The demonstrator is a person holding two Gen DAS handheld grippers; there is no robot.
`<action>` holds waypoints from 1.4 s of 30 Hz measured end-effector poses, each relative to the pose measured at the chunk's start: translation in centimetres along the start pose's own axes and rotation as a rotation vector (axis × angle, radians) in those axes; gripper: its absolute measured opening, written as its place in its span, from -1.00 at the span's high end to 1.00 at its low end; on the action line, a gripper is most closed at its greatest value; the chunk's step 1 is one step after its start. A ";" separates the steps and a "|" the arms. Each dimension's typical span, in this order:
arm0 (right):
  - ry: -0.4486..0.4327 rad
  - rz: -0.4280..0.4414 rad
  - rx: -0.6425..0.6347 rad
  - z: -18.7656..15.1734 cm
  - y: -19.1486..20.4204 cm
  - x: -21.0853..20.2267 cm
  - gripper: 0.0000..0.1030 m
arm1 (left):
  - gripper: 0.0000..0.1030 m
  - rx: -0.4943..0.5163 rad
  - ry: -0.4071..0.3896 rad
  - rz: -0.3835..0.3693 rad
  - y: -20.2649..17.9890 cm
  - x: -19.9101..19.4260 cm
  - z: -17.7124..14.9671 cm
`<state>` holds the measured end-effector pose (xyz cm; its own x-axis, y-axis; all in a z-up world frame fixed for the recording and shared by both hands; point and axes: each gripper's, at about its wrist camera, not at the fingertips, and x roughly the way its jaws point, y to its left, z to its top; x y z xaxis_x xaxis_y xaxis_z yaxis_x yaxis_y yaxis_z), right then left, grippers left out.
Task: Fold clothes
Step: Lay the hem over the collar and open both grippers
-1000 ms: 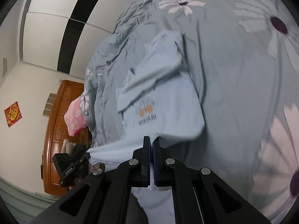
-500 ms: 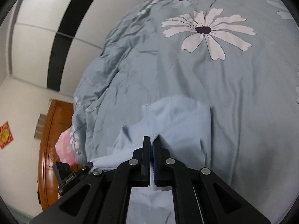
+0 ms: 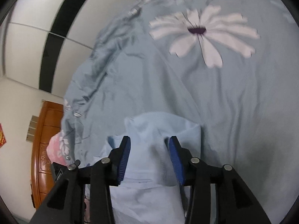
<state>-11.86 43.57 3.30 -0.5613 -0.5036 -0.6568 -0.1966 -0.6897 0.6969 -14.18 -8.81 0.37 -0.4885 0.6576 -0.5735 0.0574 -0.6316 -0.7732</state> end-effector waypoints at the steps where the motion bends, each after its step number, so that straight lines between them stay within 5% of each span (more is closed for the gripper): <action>1: -0.018 -0.008 -0.010 -0.1 0.1 -0.7 0.14 | -0.24 0.014 -0.011 0.001 -0.2 -0.7 -0.4; 7: -0.013 -0.008 -0.013 -6.3 -2.8 -4.2 0.13 | -0.25 0.170 0.070 0.155 0.3 -2.3 -6.5; 13: 0.102 -0.001 0.056 -12.3 -5.9 -2.6 0.14 | -0.25 0.147 0.164 0.206 3.4 -1.1 -10.9; 24: 0.127 0.070 0.098 -14.0 -5.5 0.5 0.17 | -0.28 0.045 0.161 0.094 4.7 -0.6 -13.0; 29: 0.113 0.010 0.066 -14.2 -4.2 -0.5 0.75 | 0.60 0.043 0.139 0.139 4.2 -0.7 -13.6; 42: 0.117 -0.033 -0.065 -15.8 1.0 -4.2 0.89 | 0.82 0.105 0.115 0.250 -1.3 -3.3 -14.9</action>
<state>3.00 36.76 2.22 -0.4572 -0.5342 -0.7111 -0.1592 -0.7374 0.6564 0.33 -4.04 -0.81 -0.3681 0.5150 -0.7741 0.0705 -0.8147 -0.5756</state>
